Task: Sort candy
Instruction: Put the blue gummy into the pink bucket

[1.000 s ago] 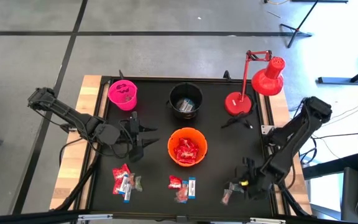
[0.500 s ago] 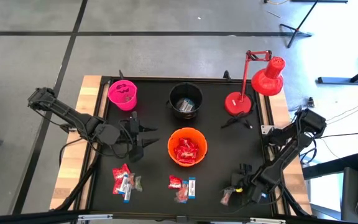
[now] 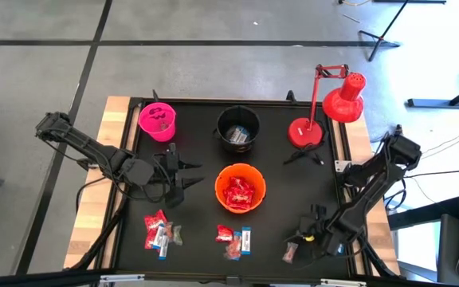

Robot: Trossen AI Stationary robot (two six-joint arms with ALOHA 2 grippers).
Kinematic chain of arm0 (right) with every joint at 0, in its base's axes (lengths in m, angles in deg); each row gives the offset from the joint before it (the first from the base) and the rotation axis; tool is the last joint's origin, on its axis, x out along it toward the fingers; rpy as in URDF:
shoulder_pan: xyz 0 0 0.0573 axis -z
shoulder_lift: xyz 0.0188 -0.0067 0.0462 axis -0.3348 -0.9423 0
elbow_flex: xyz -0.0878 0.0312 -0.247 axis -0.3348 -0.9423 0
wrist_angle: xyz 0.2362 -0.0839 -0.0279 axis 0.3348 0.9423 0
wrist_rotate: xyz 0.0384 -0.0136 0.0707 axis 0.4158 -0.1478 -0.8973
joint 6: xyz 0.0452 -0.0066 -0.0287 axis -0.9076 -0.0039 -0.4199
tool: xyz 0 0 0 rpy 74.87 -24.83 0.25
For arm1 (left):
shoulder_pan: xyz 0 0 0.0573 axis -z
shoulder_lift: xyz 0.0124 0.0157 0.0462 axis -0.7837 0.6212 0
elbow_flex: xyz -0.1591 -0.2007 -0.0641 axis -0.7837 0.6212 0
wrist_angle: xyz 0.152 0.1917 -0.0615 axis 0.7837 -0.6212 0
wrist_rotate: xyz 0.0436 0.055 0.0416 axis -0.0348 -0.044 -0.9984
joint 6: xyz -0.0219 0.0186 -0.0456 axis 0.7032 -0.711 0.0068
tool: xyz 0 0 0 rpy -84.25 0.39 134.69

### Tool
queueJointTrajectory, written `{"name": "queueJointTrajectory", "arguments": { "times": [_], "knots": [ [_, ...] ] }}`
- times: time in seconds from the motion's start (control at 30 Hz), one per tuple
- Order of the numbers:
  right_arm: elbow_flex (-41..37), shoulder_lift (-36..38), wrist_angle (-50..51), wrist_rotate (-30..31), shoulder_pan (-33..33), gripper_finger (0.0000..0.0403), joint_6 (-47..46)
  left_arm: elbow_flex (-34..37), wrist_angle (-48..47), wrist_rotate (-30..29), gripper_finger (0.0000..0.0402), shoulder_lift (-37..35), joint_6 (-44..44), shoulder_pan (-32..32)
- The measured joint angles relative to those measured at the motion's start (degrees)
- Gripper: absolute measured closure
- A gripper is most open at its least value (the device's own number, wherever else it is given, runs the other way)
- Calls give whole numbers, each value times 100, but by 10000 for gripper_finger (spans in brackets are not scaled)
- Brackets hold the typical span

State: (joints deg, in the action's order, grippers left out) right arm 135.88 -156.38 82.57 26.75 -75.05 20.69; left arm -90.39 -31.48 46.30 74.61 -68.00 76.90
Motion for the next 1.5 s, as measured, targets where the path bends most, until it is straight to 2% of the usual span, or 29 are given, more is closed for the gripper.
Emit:
{"name": "queueJointTrajectory", "arguments": {
  "times": [0.1, 0.2, 0.37, 0.57, 0.73, 0.9, 1.03, 1.13, 1.33, 1.5],
  "knots": [
    [119, 208, 319, 363, 0, 377, 0, 0, 0, -2, 206, 0, 13, 0],
    [352, 390, 729, 794, 0, 390, 25, 0, 0, 0, 206, 0, 15, 0],
    [876, 546, 1219, 1757, 3, 393, 365, 0, 32, -2, 206, 0, 15, -2],
    [1624, 555, 1309, 3149, 344, 398, 1337, 0, 56, -3, 206, 4, 15, -4],
    [2122, 555, 710, 3760, 935, 396, 2684, 0, 381, -20, 206, 276, 0, -4],
    [2264, 559, -767, 3672, 1610, 393, 4410, 0, 1218, 13, 206, 858, -530, -5],
    [2264, 557, -1630, 3366, 2076, 393, 5273, 0, 2081, 26, 206, 1301, -1090, -31],
    [2264, 555, -1965, 3185, 2372, 392, 5462, 0, 2703, 85, 206, 1533, -1411, -31],
    [2264, 513, -2558, 2626, 2767, 392, 5768, -1, 3528, 743, 206, 1772, -1552, -88],
    [2264, 349, -3075, 2238, 2958, 392, 5987, -2, 3837, 778, 205, 1902, -1512, -248]
  ]
}}
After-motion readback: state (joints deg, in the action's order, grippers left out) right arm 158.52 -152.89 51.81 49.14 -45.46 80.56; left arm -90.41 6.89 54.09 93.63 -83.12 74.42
